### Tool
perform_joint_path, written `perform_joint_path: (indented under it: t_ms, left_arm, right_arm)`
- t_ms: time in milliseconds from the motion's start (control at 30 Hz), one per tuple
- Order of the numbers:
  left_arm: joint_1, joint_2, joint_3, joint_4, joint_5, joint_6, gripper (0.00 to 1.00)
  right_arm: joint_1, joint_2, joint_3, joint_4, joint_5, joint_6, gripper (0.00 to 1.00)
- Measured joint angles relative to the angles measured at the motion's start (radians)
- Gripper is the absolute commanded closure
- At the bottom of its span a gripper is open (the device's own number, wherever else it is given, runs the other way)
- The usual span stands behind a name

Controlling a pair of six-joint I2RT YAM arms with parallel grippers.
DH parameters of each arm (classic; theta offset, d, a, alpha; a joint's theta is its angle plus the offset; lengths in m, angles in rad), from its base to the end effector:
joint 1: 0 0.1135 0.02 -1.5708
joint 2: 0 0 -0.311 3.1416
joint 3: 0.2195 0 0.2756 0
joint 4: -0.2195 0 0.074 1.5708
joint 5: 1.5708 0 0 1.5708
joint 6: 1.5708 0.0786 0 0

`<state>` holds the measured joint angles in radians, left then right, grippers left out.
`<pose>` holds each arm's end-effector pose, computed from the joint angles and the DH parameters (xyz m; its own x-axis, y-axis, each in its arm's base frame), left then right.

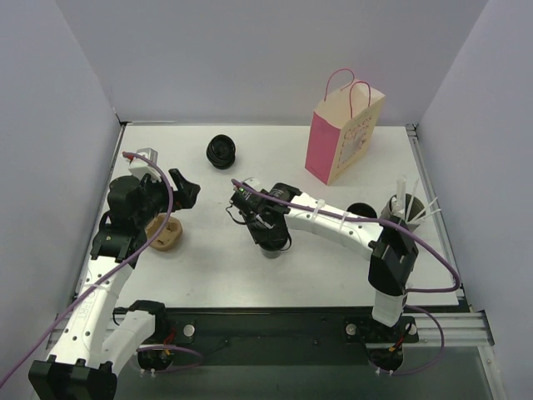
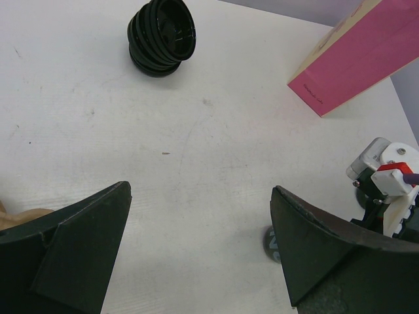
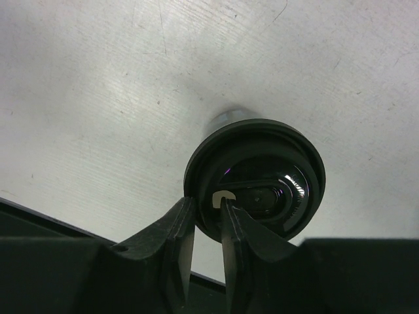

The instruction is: Pack the takeout coffee

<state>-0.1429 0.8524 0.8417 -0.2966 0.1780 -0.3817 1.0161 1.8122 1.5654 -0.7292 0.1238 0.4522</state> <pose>0.2249 -0.0464 0.3590 -0.3923 -0.3139 -0.8646 0.1736 0.8978 -0.4047 0.2479 0.3817 0.2821 -0.7451 -0.3792 -0.5487 -0.5354 0.8307 0.1528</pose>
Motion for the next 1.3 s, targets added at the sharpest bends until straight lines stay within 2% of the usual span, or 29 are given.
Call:
perform_joint_path:
  t_ms: [367,533,900,967,1100,1300]
  left_arm:
    - [0.000,-0.007,0.000,-0.008,-0.007,0.002,0.03]
    - [-0.008,-0.004,0.000,-0.010,-0.012,0.006,0.03]
    - [-0.182,0.022,0.000,-0.021,-0.111,0.075,0.03]
    - [-0.204,0.044,0.000,-0.022,-0.122,0.082,0.03]
    - [-0.218,0.095,0.000,-0.023,-0.121,0.077,0.03]
    - [-0.244,0.109,0.000,-0.050,-0.119,0.057,0.03]
  right_arm:
    - [-0.013,-0.008,0.048,-0.004,-0.010,0.003,0.68]
    - [-0.074,-0.058,0.095,-0.012,-0.067,-0.005,0.68]
    - [-0.276,-0.090,0.391,-0.034,-0.196,-0.019,0.66]
    - [-0.280,-0.121,0.358,-0.017,-0.200,-0.016,0.67]
    - [-0.276,-0.194,0.192,0.006,-0.222,-0.008,0.67]
    - [-0.290,-0.173,0.160,0.001,-0.249,0.026,0.66]
